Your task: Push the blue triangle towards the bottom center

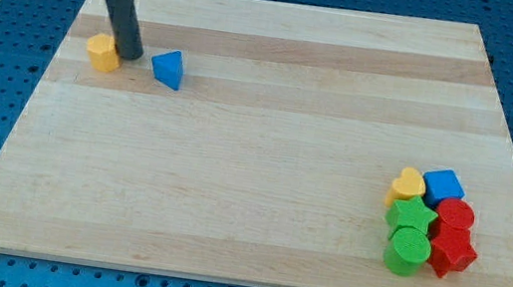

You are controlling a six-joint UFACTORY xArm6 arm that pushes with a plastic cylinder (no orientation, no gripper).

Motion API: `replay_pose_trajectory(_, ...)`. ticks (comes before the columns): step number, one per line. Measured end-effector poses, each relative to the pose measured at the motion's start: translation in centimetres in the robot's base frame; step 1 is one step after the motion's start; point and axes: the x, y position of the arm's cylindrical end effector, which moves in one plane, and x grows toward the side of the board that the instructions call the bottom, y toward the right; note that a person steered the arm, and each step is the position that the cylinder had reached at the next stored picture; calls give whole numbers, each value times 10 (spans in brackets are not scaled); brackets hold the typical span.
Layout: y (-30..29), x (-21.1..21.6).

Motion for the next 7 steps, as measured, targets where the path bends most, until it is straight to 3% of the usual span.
replay_pose_trajectory(1,21,30)
replay_pose_trajectory(4,14,-25)
replay_pose_trajectory(5,50,-18)
replay_pose_trajectory(7,128,48)
